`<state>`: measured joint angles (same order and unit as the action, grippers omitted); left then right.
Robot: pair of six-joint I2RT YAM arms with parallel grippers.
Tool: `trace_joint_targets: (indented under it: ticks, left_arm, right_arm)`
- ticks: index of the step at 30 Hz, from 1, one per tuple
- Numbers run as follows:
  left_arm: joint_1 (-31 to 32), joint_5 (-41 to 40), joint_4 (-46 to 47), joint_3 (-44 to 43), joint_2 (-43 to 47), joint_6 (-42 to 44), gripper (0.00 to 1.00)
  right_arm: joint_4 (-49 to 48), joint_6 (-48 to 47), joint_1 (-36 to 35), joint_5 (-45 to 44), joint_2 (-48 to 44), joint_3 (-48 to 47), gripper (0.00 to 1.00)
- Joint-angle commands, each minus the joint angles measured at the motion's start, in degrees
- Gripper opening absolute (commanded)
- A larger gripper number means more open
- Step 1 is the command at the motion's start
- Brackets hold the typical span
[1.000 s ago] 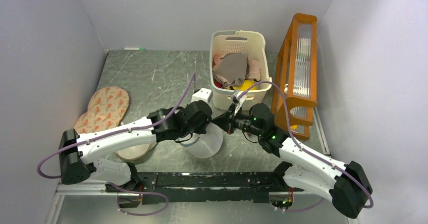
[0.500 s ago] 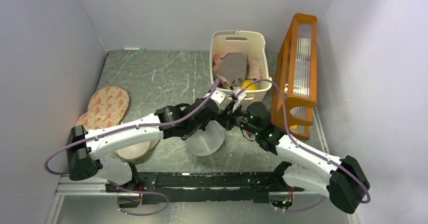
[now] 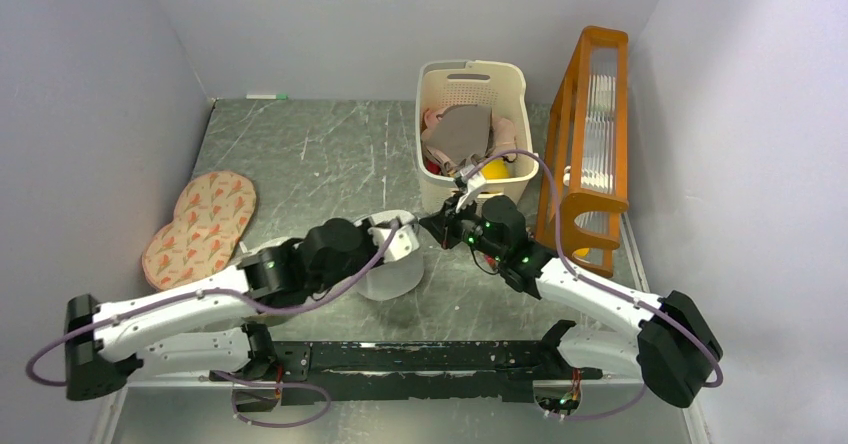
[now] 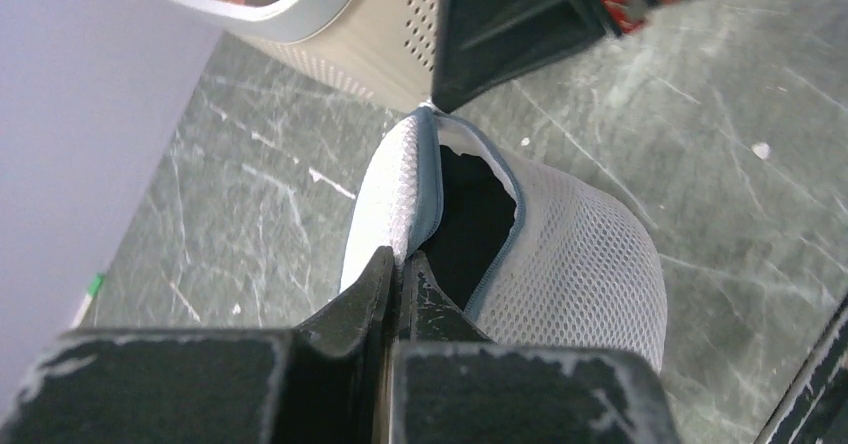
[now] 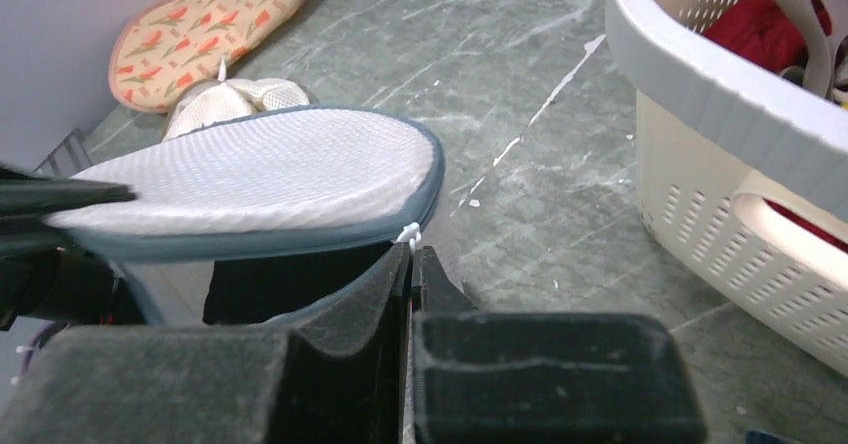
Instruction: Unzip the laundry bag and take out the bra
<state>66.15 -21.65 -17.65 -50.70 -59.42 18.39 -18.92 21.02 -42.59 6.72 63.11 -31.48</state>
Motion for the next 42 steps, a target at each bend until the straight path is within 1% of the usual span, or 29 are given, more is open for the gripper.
trace_joint_targets:
  ticks: [1,4,7,8,10,11,15,17,20,23,24,25,26,30,32,34,37,42]
  left_arm:
    - [0.0,8.7,12.1,7.4,9.7,10.1,0.07]
    - [0.2,10.0,11.6,11.0,12.7,11.0,0.07]
    - [0.2,12.5,8.4,10.7,14.5,9.6,0.07]
    - [0.1,13.0,8.0,10.5,14.9,9.3,0.1]
    - [0.1,12.8,8.5,10.6,15.3,8.0,0.22]
    - [0.1,12.8,8.9,10.6,15.0,7.3,0.24]
    - [0.1,10.3,7.6,8.4,10.7,4.8,0.28]
    - [0.1,6.4,6.7,6.0,7.2,4.0,0.26]
    - [0.1,1.5,1.9,1.7,1.4,1.9,0.23]
    - [0.2,1.1,0.3,-0.2,-1.9,1.2,0.35]
    - [0.2,1.6,0.2,-0.5,-2.3,1.0,0.41]
    - [0.2,1.8,0.5,-0.5,-2.4,0.9,0.52]
    - [0.2,1.7,1.0,-0.6,-2.4,0.6,0.57]
    - [0.2,4.4,2.5,0.1,-1.4,1.5,0.68]
    - [0.2,4.0,3.9,0.7,-1.2,1.5,0.69]
    - [0.2,3.5,4.4,0.4,-2.0,1.4,0.69]
    - [0.2,2.5,3.9,-0.4,-4.4,1.3,0.66]
    - [0.2,0.6,0.8,-2.8,-9.9,-0.7,0.57]
  right_arm:
    - [-0.7,1.5,0.4,-3.2,1.6,-0.2,0.0]
    - [-1.6,1.9,0.4,-2.7,2.2,0.5,0.0]
    - [-2.7,1.4,0.3,-1.1,2.1,1.5,0.0]
    - [-3.1,1.0,0.3,-0.6,1.8,1.8,0.0]
    - [-4.3,0.5,0.4,0.5,0.9,2.7,0.0]
    - [-4.8,0.3,0.4,1.1,0.4,3.1,0.0]
    - [-5.2,0.3,0.3,3.0,-1.1,3.0,0.0]
    - [-5.0,0.2,0.3,4.3,-1.4,2.8,0.0]
    - [-4.0,-0.2,0.3,5.9,-1.4,2.1,0.0]
    - [-3.8,-0.4,0.2,7.3,-1.9,2.3,0.0]
    - [-3.9,-0.3,0.2,7.7,-2.2,2.5,0.0]
    - [-4.0,-0.3,0.2,8.0,-2.4,2.6,0.0]
    - [-4.1,-0.2,0.1,8.2,-2.6,2.8,0.0]
    - [-5.0,0.6,0.0,8.6,-3.4,3.7,0.0]
    - [-5.2,0.9,-0.1,8.9,-3.8,4.0,0.0]
    - [-5.0,1.0,-0.1,9.4,-4.2,4.1,0.0]
    - [-4.8,0.9,-0.2,9.7,-4.6,3.9,0.0]
    - [-5.6,0.7,-0.4,9.8,-3.9,4.0,0.0]
